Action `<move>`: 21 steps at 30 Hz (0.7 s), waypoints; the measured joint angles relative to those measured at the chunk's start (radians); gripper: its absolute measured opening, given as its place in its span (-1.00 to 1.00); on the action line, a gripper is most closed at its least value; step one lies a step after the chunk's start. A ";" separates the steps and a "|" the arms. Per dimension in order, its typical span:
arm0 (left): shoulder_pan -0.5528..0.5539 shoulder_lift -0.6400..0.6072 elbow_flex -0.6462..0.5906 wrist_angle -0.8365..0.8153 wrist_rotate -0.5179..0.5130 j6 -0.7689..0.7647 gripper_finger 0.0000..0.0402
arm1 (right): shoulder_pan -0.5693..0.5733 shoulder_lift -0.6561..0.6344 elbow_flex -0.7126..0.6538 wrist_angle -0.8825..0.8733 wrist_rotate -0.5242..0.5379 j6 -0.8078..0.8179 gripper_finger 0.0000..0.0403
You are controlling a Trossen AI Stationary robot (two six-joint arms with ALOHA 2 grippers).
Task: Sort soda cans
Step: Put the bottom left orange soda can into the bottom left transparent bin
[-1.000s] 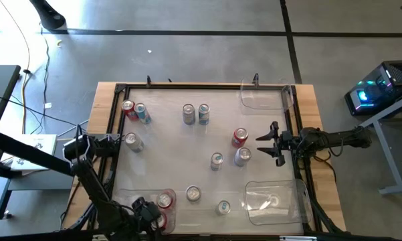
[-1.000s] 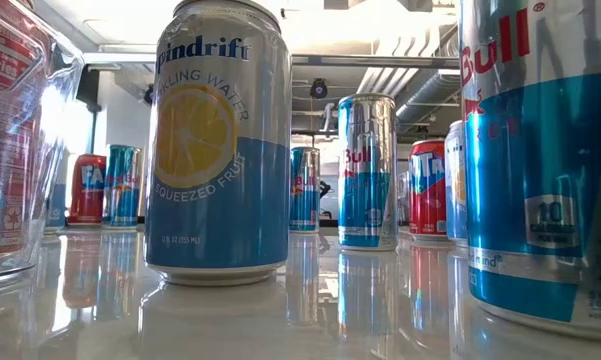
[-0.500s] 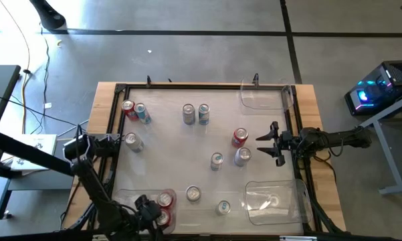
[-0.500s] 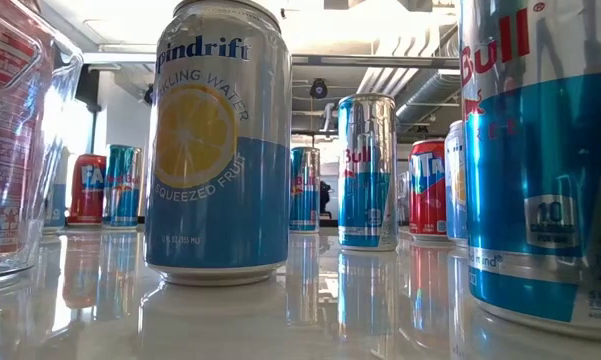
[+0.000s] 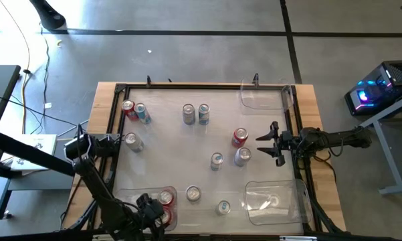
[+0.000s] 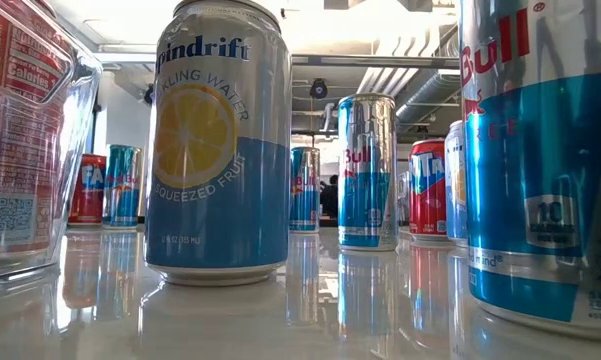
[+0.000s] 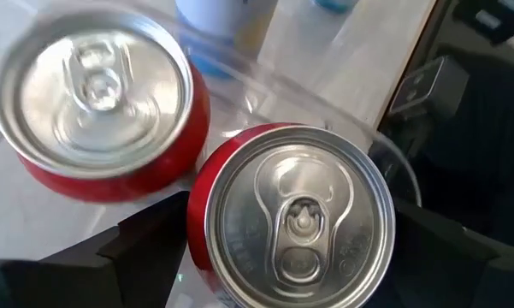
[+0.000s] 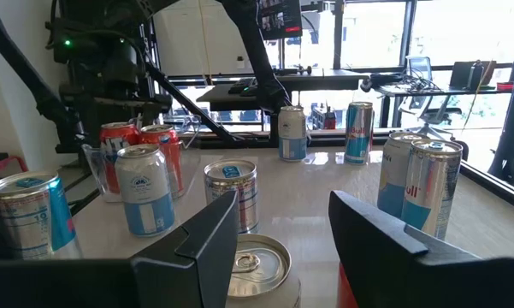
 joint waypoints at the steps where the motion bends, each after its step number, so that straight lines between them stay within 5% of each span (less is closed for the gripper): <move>1: 0.003 0.000 0.000 0.000 0.009 0.000 0.68 | 0.000 0.000 0.000 0.000 0.000 0.000 -0.11; 15: 0.036 0.000 0.000 0.015 0.034 0.000 0.68 | 0.000 0.000 0.000 0.000 0.000 0.000 -0.11; 21: 0.032 0.000 0.000 0.041 -0.056 -0.006 0.68 | 0.000 0.000 0.000 0.000 0.000 0.000 -0.11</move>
